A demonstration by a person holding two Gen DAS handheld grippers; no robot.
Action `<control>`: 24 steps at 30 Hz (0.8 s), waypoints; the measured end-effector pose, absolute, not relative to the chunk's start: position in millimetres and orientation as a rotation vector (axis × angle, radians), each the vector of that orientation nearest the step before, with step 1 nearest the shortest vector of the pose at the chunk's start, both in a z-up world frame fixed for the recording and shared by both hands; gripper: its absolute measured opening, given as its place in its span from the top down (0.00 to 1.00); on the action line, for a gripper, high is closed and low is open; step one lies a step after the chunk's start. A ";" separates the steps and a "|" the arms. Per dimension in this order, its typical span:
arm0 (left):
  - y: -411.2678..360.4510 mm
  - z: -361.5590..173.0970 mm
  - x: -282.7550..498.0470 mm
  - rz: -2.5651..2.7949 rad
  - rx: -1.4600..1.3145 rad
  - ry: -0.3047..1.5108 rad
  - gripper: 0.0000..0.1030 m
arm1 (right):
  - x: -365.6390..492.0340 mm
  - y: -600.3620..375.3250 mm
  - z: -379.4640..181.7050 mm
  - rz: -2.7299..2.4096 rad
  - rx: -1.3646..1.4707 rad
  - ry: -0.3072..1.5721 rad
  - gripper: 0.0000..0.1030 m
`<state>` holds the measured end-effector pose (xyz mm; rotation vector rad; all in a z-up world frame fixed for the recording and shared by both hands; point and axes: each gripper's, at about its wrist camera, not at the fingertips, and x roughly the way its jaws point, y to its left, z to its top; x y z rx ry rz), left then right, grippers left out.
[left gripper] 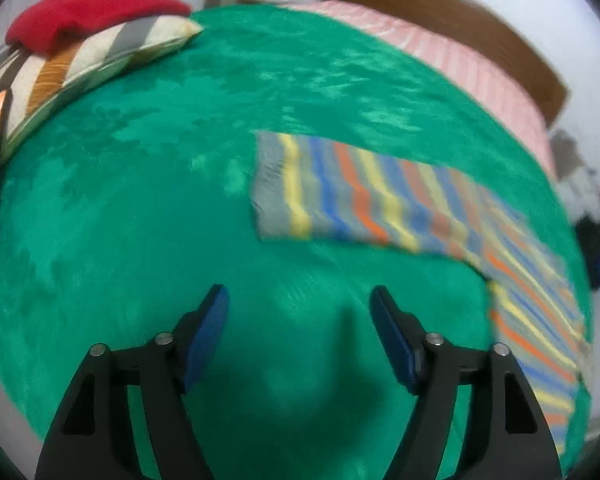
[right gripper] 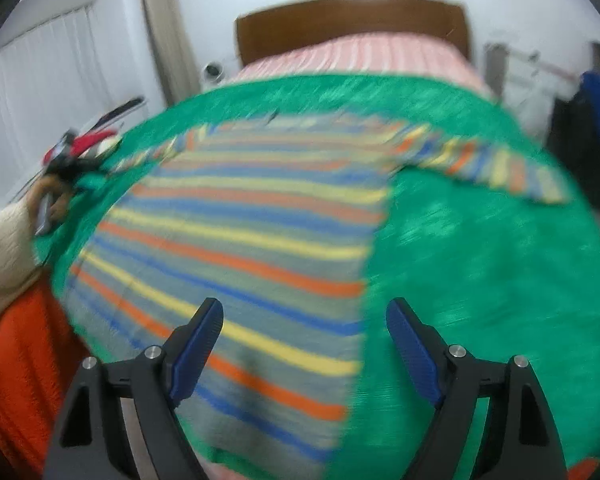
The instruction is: Fold small clothes
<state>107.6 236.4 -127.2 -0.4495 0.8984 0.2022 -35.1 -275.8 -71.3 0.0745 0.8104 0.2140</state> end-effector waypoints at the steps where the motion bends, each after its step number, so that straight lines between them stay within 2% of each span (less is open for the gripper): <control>1: 228.5 -124.4 92.5 0.166 -0.466 0.876 0.16 | -36.5 -285.5 -68.2 0.179 0.073 0.792 0.19; 2: 220.9 -123.2 85.1 0.144 -0.470 0.862 0.11 | -35.4 -297.5 -66.7 0.137 0.080 0.780 0.19; 9: 176.3 -154.7 67.7 0.142 -0.262 0.856 0.07 | -4.8 -369.0 -79.7 -0.123 0.202 0.771 0.19; 12: 159.7 -159.9 73.3 0.155 -0.146 0.856 0.01 | 3.3 -385.2 -110.5 -0.194 0.238 0.838 0.19; 14: 155.9 -163.0 72.4 0.165 -0.112 0.855 0.00 | 0.8 -384.5 -124.2 -0.191 0.212 0.831 0.17; 16: 156.0 -164.1 70.7 0.169 -0.122 0.848 0.00 | 4.0 -377.5 -125.3 -0.186 0.166 0.834 0.08; 17: 157.2 -164.7 71.7 0.172 -0.126 0.846 0.00 | 6.0 -374.9 -125.8 -0.185 0.154 0.835 0.06; 24: 156.4 -166.8 73.4 0.174 -0.122 0.843 0.00 | 4.5 -374.3 -129.5 -0.180 0.134 0.814 0.04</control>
